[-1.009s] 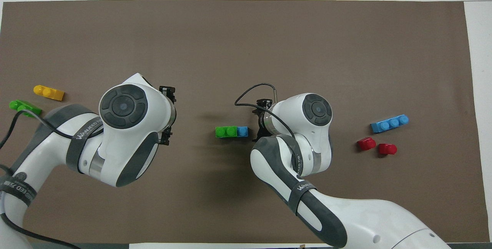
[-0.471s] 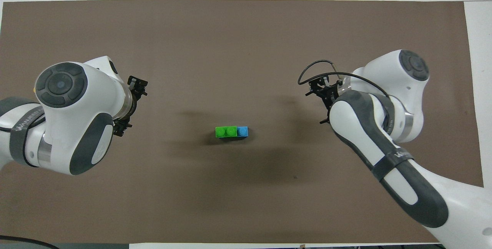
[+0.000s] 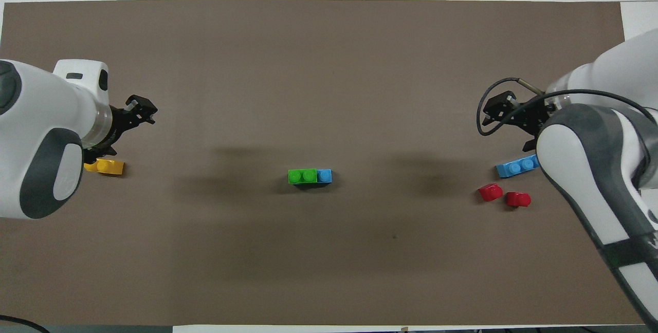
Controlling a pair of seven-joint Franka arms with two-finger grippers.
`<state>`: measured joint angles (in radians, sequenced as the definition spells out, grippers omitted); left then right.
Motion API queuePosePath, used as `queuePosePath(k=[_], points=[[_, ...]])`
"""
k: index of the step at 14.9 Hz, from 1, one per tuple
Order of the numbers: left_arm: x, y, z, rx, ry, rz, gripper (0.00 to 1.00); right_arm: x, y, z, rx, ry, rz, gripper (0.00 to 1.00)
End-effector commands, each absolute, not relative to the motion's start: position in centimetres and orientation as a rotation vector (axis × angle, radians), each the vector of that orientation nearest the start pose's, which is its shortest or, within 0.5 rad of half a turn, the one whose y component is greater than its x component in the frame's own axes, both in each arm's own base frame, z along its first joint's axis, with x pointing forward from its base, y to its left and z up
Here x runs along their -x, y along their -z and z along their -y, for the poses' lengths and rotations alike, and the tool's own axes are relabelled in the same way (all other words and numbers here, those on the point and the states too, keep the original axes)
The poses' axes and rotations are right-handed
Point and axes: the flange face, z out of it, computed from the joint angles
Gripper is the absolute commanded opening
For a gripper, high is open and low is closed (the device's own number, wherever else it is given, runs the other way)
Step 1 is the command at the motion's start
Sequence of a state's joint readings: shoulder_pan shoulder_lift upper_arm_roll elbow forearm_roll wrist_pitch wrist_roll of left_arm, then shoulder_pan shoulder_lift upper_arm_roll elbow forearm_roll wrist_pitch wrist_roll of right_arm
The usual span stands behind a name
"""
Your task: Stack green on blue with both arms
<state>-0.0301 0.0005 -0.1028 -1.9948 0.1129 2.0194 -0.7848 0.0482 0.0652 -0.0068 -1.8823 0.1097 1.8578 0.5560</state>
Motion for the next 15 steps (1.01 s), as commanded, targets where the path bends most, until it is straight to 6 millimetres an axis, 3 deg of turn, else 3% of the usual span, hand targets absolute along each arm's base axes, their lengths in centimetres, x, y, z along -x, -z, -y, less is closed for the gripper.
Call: queuePosePath(k=[1, 3, 5, 8, 12, 15], points=[[-55.5, -48.4, 3.6, 2.972, 0.058, 0.623, 1.0, -55.8, -51.5, -2.8, 3.06, -0.118, -0.526, 1.0], [-55.6, -49.6, 1.6, 2.994, 0.035, 0.478, 1.0, -55.1, -54.8, -2.6, 3.097, -0.093, -0.334, 1.0], [-55.6, -51.2, 0.5, 3.019, -0.007, 0.329, 1.0, -54.3, -56.7, -2.3, 3.109, -0.102, -0.18, 1.0], [-55.7, -53.8, -0.4, 3.114, -0.058, 0.196, 1.0, -54.6, -58.9, -1.0, 3.123, -0.093, -0.117, 1.0], [-55.5, -58.7, 0.3, 3.141, -0.104, 0.174, 1.0, -54.6, -59.3, 1.2, 3.127, -0.104, -0.166, 1.0], [-55.8, -60.2, 0.3, 3.161, -0.134, 0.179, 1.0, -54.6, -59.8, 2.6, 3.145, -0.101, -0.181, 1.0]])
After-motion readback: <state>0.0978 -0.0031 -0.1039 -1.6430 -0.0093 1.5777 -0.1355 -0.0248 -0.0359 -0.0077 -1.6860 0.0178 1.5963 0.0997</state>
